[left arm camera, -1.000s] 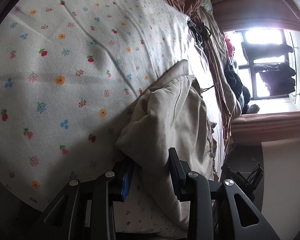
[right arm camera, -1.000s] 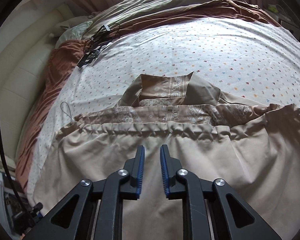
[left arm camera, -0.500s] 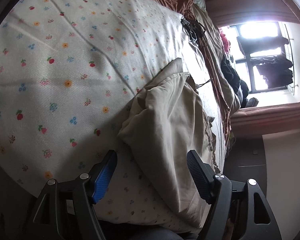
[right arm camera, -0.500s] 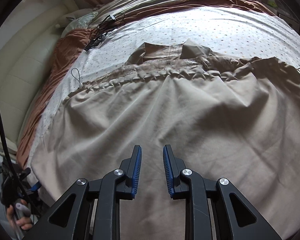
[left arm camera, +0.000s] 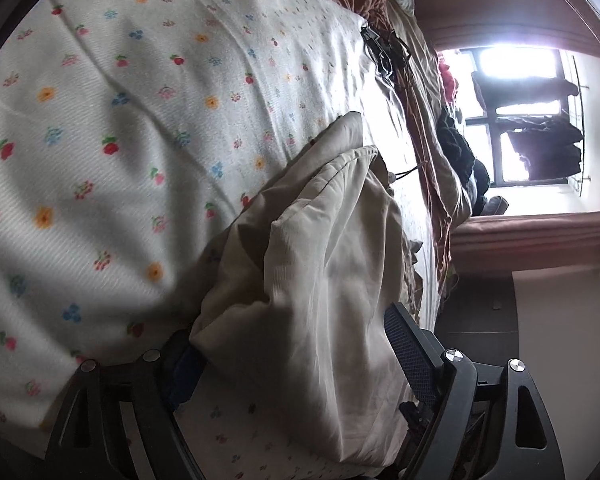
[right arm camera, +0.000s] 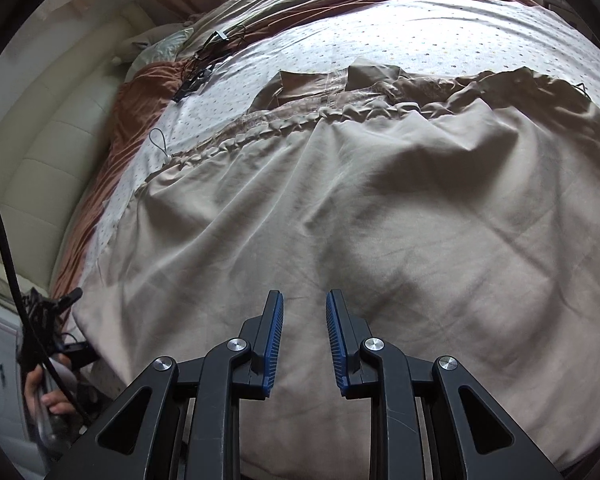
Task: Fold large clothes
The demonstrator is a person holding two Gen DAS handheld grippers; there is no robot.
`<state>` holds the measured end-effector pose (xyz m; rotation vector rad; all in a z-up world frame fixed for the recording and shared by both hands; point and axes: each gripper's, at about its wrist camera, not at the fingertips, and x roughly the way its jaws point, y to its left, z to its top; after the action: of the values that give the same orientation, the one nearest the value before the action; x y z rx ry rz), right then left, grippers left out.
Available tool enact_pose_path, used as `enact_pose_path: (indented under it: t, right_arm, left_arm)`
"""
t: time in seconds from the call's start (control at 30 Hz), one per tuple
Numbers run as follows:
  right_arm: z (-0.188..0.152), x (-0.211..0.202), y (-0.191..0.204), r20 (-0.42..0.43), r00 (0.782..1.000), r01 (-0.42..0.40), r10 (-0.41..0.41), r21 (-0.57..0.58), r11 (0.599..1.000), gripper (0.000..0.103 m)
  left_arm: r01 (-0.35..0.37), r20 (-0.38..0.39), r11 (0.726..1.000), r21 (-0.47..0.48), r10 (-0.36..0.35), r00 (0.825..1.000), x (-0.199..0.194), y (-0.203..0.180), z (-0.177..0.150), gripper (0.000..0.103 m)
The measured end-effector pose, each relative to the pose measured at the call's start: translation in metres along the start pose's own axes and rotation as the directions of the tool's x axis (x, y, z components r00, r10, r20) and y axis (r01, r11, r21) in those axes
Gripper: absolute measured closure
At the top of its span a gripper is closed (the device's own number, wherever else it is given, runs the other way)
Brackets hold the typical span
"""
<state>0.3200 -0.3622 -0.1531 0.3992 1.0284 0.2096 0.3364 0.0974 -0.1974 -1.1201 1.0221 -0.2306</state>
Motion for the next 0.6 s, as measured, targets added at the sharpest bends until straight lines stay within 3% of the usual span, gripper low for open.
enact_pose_path:
  t: [0.2, 0.3, 0.43, 0.6]
  right_arm:
    - [-0.022, -0.012, 0.0, -0.009, 1.0, -0.022, 0.022, -0.01, 1.0, 0.08]
    - [-0.039, -0.014, 0.004, -0.045, 0.998, -0.036, 0.035, -0.01, 0.999, 0.08]
    - [-0.059, -0.02, 0.023, -0.068, 0.997, -0.041, 0.038, -0.041, 0.998, 0.08]
    - [-0.073, -0.019, 0.045, -0.078, 0.997, 0.011, -0.017, -0.083, 0.996, 0.08]
  left_arm:
    - [0.032, 0.017, 0.997, 0.066, -0.033, 0.999, -0.007, -0.005, -0.008, 0.022]
    - [0.019, 0.02, 0.998, 0.062, -0.02, 1.0, -0.01, -0.002, -0.007, 0.036]
    - [-0.02, 0.018, 0.999, 0.047, 0.019, 1.0, -0.011, 0.007, -0.004, 0.063]
    - [-0.024, 0.039, 0.997, 0.069, 0.022, 0.999, -0.016, 0.003, -0.008, 0.076]
